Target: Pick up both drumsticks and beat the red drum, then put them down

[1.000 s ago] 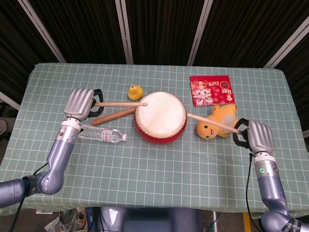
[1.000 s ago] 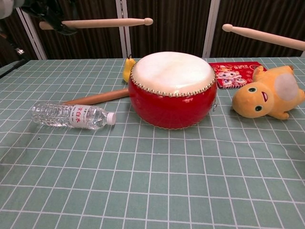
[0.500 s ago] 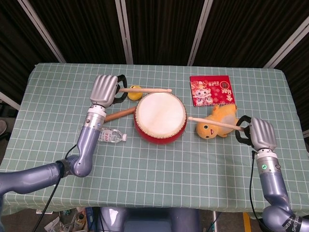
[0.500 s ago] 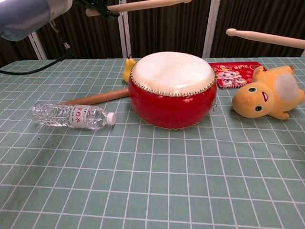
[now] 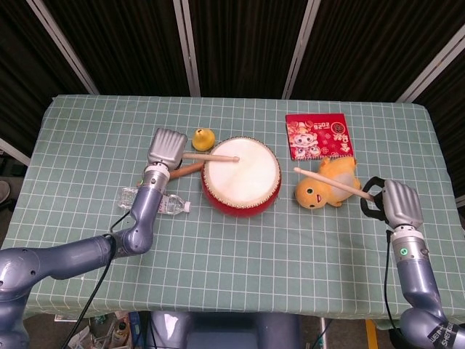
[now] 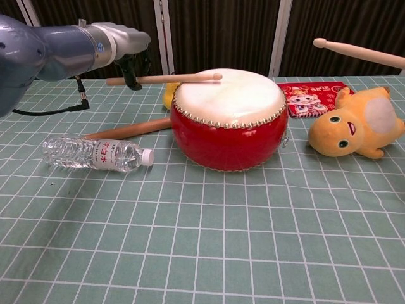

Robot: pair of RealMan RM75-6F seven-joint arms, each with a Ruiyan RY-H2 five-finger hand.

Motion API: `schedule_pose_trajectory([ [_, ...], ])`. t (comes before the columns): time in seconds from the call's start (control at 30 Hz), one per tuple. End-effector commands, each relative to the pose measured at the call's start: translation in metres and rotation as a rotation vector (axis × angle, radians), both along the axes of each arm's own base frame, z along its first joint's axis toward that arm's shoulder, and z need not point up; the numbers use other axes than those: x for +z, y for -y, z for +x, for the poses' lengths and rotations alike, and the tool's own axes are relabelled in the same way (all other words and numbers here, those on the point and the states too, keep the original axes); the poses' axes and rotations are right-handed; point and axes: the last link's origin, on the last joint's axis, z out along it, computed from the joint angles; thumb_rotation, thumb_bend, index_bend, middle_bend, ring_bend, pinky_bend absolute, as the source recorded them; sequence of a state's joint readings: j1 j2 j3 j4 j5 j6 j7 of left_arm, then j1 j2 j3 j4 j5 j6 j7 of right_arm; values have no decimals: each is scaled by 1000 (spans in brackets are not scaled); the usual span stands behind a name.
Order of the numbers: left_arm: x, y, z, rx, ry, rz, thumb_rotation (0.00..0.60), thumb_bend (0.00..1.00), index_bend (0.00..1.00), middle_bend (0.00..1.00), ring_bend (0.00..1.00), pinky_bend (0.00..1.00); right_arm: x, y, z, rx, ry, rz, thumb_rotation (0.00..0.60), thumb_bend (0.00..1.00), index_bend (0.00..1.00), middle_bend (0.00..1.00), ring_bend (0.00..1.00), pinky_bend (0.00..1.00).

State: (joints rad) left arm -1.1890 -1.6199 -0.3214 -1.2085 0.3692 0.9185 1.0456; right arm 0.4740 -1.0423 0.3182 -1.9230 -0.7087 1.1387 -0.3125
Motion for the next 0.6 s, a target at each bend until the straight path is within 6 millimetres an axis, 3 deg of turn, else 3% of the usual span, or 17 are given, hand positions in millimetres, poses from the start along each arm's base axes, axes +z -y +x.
schedule_pose_trajectory([
  [0.03, 16, -10, 19, 25, 40, 30, 600, 610, 777, 1000, 1000, 1000, -1, 0, -1, -2, 1, 2, 600, 815, 987, 1000, 1000, 1000],
  [0.23, 54, -11, 40, -60, 272, 132, 600, 610, 777, 1000, 1000, 1000, -5, -2, 2, 13, 7, 1, 600, 814, 987, 1000, 1000, 1000],
  [0.47, 85, -3, 57, -142, 386, 178, 600, 610, 777, 1000, 1000, 1000, -1, 2, 17, 63, 20, -32, 600, 815, 987, 1000, 1000, 1000],
  [0.6, 100, 1, 61, -161, 397, 198, 600, 610, 776, 1000, 1000, 1000, 5, 10, 36, 114, 26, -44, 600, 815, 986, 1000, 1000, 1000],
])
